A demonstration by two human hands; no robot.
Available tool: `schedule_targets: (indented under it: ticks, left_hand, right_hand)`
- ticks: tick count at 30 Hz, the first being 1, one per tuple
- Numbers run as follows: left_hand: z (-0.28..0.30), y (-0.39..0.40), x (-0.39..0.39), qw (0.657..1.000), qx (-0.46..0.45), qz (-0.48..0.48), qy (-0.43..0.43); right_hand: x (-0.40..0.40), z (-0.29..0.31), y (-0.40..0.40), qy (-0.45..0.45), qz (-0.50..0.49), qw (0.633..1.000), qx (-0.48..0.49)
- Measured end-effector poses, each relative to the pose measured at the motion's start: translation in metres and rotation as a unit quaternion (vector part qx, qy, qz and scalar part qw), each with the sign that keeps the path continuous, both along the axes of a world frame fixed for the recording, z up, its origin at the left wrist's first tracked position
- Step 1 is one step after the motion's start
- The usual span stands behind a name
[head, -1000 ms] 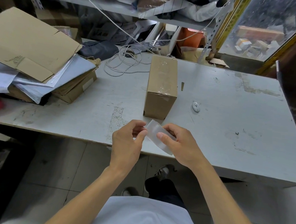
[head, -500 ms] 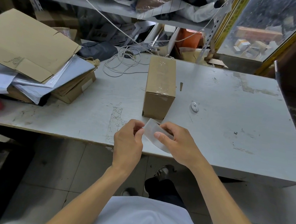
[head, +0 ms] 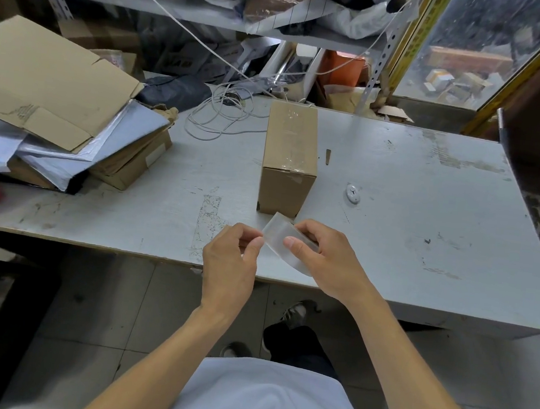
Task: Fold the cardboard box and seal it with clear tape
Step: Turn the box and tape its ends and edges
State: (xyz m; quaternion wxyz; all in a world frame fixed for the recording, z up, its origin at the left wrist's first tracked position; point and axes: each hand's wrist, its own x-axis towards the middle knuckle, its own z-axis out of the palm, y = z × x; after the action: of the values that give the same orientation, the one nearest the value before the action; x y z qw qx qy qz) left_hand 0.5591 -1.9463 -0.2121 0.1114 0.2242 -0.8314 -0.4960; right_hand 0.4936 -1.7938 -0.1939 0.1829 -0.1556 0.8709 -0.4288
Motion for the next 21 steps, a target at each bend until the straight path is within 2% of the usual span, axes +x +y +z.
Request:
schedule_targets:
  ticks: [9, 15, 21]
  left_hand:
    - [0.0030, 0.0023, -0.0035, 0.998, -0.039, -0.040, -0.036]
    - [0.0059, 0.0062, -0.0053, 0.993, -0.040, -0.079, -0.081]
    - [0.0057, 0.0067, -0.0069, 0.992, -0.034, -0.087, -0.083]
  right_hand:
    - [0.0019, -0.0020, 0.0000, 0.026, 0.017, 0.999, 0.006]
    - [0.0047, 0.0018, 0.0020, 0.024, 0.022, 0.999, -0.005]
    - [0.0033, 0.0006, 0.0006, 0.020, 0.015, 1.000, 0.001]
